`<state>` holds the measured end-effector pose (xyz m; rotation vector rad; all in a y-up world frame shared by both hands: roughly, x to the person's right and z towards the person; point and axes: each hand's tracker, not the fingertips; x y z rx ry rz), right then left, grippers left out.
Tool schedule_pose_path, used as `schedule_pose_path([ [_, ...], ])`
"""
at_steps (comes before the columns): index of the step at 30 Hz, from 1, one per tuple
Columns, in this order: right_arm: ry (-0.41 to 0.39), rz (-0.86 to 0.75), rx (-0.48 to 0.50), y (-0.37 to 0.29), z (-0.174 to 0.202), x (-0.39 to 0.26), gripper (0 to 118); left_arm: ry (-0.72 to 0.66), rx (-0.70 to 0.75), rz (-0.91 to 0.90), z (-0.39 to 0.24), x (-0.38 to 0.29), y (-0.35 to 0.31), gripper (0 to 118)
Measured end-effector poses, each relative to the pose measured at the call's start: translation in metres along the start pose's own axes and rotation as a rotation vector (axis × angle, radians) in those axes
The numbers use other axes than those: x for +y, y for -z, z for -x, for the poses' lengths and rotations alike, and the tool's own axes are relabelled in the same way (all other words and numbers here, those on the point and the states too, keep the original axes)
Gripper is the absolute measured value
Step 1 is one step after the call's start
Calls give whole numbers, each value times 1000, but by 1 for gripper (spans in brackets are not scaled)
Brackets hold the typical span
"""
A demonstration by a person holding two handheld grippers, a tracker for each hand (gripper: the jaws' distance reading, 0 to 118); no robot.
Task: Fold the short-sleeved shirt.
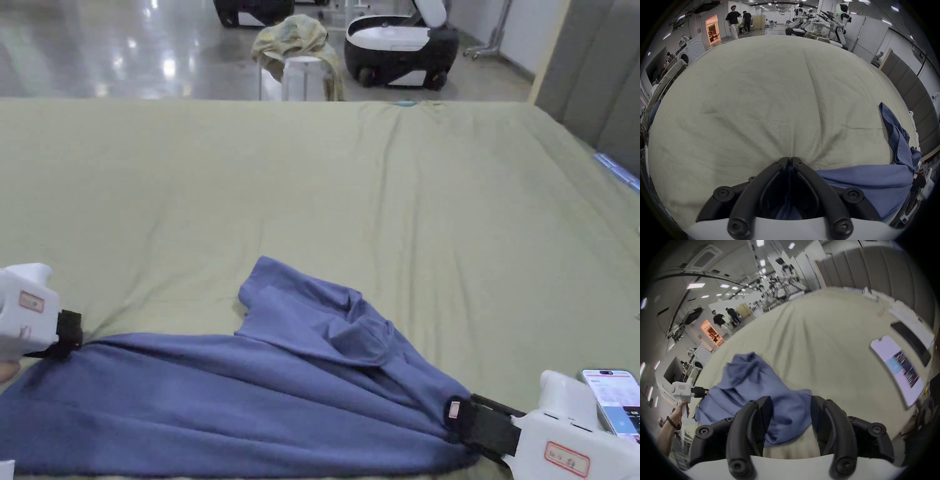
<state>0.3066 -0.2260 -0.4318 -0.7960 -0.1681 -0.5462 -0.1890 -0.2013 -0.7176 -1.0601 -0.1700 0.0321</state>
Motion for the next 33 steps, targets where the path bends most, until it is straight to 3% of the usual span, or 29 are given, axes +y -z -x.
schedule_pose_path([
  [1, -11, -9, 5, 0, 2, -1, 8, -8, -5, -3, 1, -1, -1, 5],
  [2, -49, -65, -39, -10, 8, -1, 8, -14, -11, -10, 2, -4, -2, 5],
  [5, -6, -44, 42, -17, 8, 6, 8, -91, -59, -55, 12, -7, -10, 5],
  [7, -43, -111, 54, -31, 14, 11, 8, -109, -69, -149, 14, -17, -33, 4],
  [10, -102, -211, 116, -65, 33, 33, 8, -23, -90, -315, 10, -22, -96, 4],
  [14, -222, -304, 174, -93, 73, 70, 8, -17, -130, -544, 11, -28, -193, 4],
  [19, -285, -431, 227, -127, 113, 125, 8, -11, -127, -733, 23, -14, -293, 4],
  [26, -366, -546, 231, -168, 170, 218, 8, 2, -60, -918, 31, 28, -384, 4],
  [33, -424, -628, 184, -185, 231, 295, 8, 1, 7, -987, 12, 92, -413, 4],
])
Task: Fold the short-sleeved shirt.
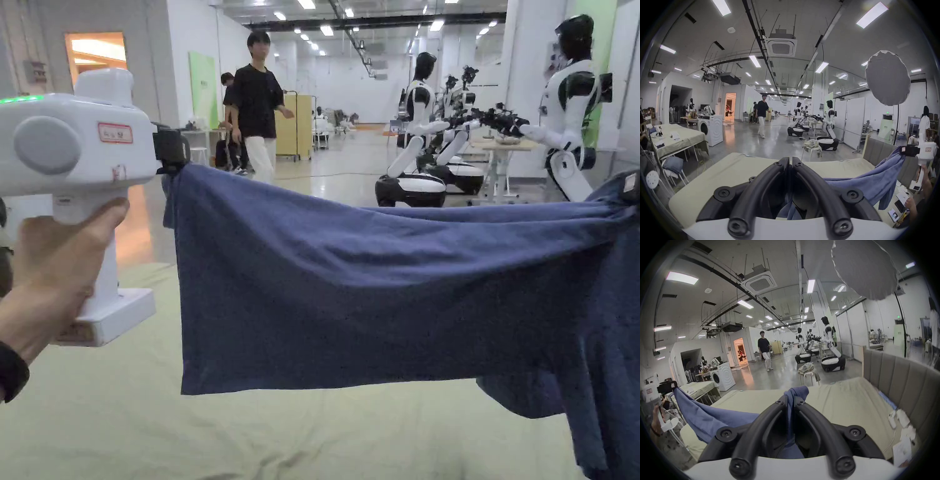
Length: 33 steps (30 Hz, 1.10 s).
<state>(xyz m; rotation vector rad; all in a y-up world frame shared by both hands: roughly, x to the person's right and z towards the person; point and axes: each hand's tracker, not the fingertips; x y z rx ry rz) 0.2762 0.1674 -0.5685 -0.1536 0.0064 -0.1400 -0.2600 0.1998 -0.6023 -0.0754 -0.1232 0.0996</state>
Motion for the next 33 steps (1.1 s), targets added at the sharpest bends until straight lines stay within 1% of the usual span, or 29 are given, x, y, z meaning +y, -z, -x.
schedule_pose_path([
  [4, -17, -25, -31, 28, 8, 35, 8, 3, 13, -6, -7, 18, 33, 4],
  [7, -29, -30, -54, 46, 11, 49, 8, -10, 27, -10, -9, 23, 58, 4],
  [10, -12, -39, -72, 64, 6, 50, 8, -19, 33, 3, -9, 16, 81, 4],
  [11, -3, -21, -92, 72, 5, 50, 8, -21, 30, 8, -9, 13, 88, 4],
  [13, 12, 6, -94, 86, 0, 44, 8, -25, 33, 22, -9, 4, 103, 4],
  [16, 6, 48, -110, 106, -3, 26, 8, -19, 38, 65, -11, -16, 123, 4],
  [19, -23, 127, -128, 127, -8, -15, 8, -21, 28, 123, -10, -57, 138, 4],
  [21, -18, 189, -125, 143, -15, -53, 8, -33, 21, 199, -8, -102, 149, 4],
  [22, -2, 217, -118, 146, -18, -72, 8, -53, 11, 246, -5, -124, 154, 4],
  [24, 64, 277, -85, 150, -28, -124, 8, -137, -2, 323, 2, -180, 154, 4],
  [26, 95, 351, -84, 147, -35, -173, 8, -232, -17, 388, 9, -232, 145, 4],
  [27, 96, 369, -68, 138, -38, -195, 8, -270, -14, 396, 11, -258, 134, 4],
  [28, 88, 378, -62, 129, -41, -212, 8, -276, 1, 411, 12, -277, 122, 4],
  [29, 81, 385, -67, 115, -42, -229, 8, -306, 2, 418, 14, -297, 108, 4],
  [31, 89, 398, -55, 81, -48, -253, 8, -357, -49, 441, 23, -323, 79, 4],
  [33, 122, 406, -54, 41, -58, -274, 8, -318, -30, 422, 24, -337, 38, 4],
])
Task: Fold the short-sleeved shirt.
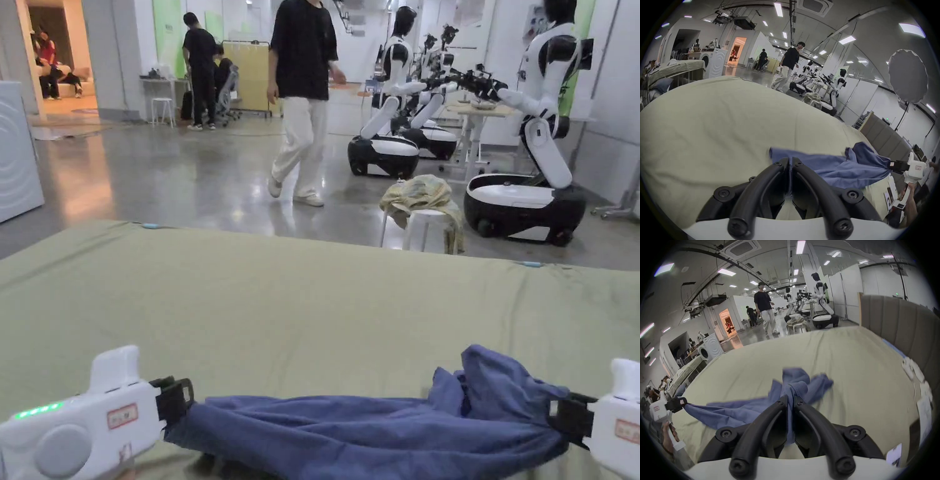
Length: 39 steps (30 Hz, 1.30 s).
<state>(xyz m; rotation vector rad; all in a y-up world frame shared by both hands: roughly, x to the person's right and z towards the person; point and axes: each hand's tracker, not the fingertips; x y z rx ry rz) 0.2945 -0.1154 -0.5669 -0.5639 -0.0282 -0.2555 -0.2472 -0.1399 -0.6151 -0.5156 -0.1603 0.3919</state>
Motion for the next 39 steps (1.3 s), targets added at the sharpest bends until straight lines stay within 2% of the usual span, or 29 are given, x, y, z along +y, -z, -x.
schedule_pose_path([
  [3, 68, -30, -17, -52, -15, -47, 8, 21, -15, 15, 10, -28, -45, 4],
  [5, 92, -33, -70, -86, -21, -78, 8, 15, -19, 23, 19, -44, -65, 4],
  [6, 111, -32, -102, -99, -25, -93, 8, 47, -42, 107, 21, -50, -71, 4],
  [9, 158, 38, -122, -123, -38, -131, 8, 78, -36, 159, 25, -70, -97, 4],
  [11, 166, 87, -132, -135, -45, -147, 8, 81, -23, 153, 25, -82, -113, 4],
  [14, 140, 122, -156, -147, -47, -160, 8, 159, -6, 169, 22, -99, -129, 5],
  [15, 136, 131, -156, -146, -49, -162, 11, 171, -14, 169, 22, -103, -132, 5],
  [16, 140, 131, -160, -146, -50, -165, 22, 165, -26, 171, 23, -105, -132, 7],
  [17, 148, 135, -172, -145, -52, -165, 34, 152, -37, 179, 25, -107, -132, 15],
  [18, 163, 138, -209, -145, -53, -164, 42, 135, -40, 180, 28, -108, -132, 34],
  [19, 177, 132, -227, -147, -55, -163, 46, 125, -39, 161, 29, -109, -135, 42],
  [22, 204, 102, -219, -163, -58, -158, 49, 174, -12, 58, 15, -105, -151, 45],
  [23, 197, 85, -226, -170, -58, -155, 49, 219, 17, 12, 7, -103, -158, 45],
  [26, 92, -31, -260, -197, -49, -146, 49, 347, 43, -125, -22, -93, -183, 45],
  [28, -16, -138, -258, -214, -36, -140, 49, 437, 53, -212, -44, -90, -199, 46],
  [31, -176, -290, -259, -231, -11, -131, 49, 471, 35, -321, -75, -84, -220, 45],
  [32, -201, -323, -250, -233, -6, -130, 49, 478, 26, -345, -84, -83, -225, 45],
  [35, -202, -365, -174, -235, 8, -126, 49, 508, 9, -372, -107, -82, -235, 45],
  [36, -199, -369, -157, -232, 10, -125, 47, 514, 4, -378, -114, -83, -239, 39],
  [37, -198, -369, -143, -231, 12, -124, 40, 515, -10, -376, -120, -83, -241, 29],
  [38, -200, -362, -117, -229, 15, -123, 29, 518, -31, -380, -114, -83, -240, 16],
  [39, -199, -348, -82, -228, 18, -122, 8, 517, -41, -376, -117, -84, -240, 15],
])
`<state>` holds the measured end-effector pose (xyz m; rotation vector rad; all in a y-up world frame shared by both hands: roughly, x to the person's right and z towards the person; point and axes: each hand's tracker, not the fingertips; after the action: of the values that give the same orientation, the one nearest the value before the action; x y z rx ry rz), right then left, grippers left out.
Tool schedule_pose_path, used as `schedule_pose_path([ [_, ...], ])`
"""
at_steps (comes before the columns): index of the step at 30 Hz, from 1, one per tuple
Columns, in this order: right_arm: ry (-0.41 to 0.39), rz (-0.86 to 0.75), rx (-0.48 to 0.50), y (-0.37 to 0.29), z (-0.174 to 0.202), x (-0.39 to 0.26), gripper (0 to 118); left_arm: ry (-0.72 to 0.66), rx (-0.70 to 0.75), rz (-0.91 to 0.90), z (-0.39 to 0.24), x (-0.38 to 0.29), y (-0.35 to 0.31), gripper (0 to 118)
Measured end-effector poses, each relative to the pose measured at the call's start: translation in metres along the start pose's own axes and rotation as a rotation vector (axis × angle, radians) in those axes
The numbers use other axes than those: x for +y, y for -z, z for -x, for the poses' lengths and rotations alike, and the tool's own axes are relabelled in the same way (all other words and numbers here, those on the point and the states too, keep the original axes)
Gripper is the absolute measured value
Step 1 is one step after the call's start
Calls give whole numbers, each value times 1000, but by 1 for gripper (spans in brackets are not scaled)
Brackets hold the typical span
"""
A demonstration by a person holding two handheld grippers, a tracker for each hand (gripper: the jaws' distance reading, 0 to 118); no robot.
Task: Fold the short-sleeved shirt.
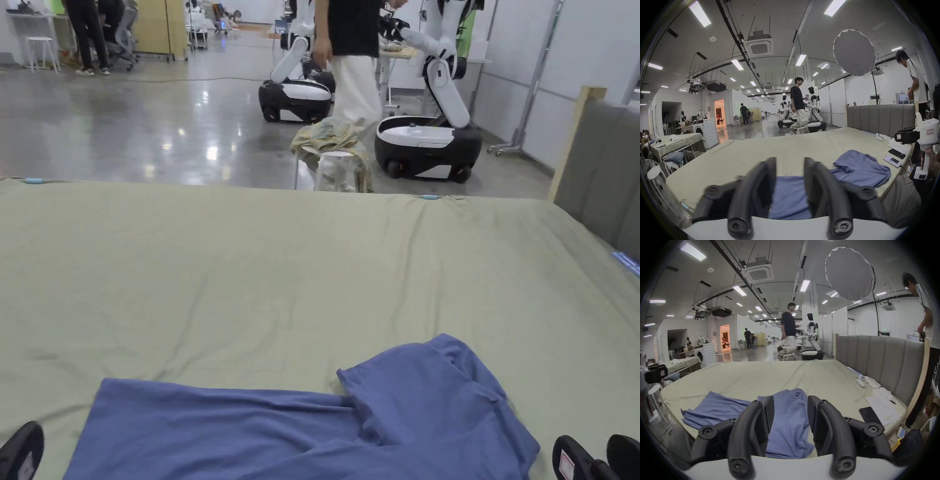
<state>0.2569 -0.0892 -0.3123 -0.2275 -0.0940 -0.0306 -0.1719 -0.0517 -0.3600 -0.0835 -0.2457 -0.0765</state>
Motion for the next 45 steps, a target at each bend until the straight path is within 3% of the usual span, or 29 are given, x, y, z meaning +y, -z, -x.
schedule_pose_path([
  [1, 6, 2, 28, 2, 0, 0, 2, 4, 0, 3, -4, 1, 0, 14],
  [3, -12, -10, 12, 2, 9, 0, 0, 6, 5, 5, -5, -2, 1, 10],
  [4, -28, -14, -6, 2, 13, 1, 0, 5, 5, 9, -5, -2, 1, 3],
  [14, -21, -16, 28, 4, 13, 7, 0, -84, 11, 79, 24, -15, 9, 2],
  [23, -22, 4, 54, 12, 10, 3, 0, -166, -74, 252, 45, -21, 66, 3],
  [25, -16, 20, 60, 16, 8, -2, 0, -170, -59, 256, 52, -27, 87, 10],
  [26, -12, 30, 62, 19, 7, -4, 0, -177, -68, 296, 57, -31, 105, 23],
  [28, -12, 53, 64, 24, 4, -9, 0, -172, -64, 348, 65, -36, 142, 26],
  [30, -10, 77, 61, 30, 0, -14, 0, -177, -67, 443, 76, -48, 186, 37],
  [35, 14, 131, 48, 41, -11, -22, 0, -352, -110, 696, 106, -88, 296, 38],
  [39, 30, 154, 20, 41, -21, -26, 0, -319, -14, 790, 119, -119, 347, 41],
  [45, 96, 190, -18, 43, -39, -33, 0, -312, -18, 839, 114, -133, 362, 39],
])
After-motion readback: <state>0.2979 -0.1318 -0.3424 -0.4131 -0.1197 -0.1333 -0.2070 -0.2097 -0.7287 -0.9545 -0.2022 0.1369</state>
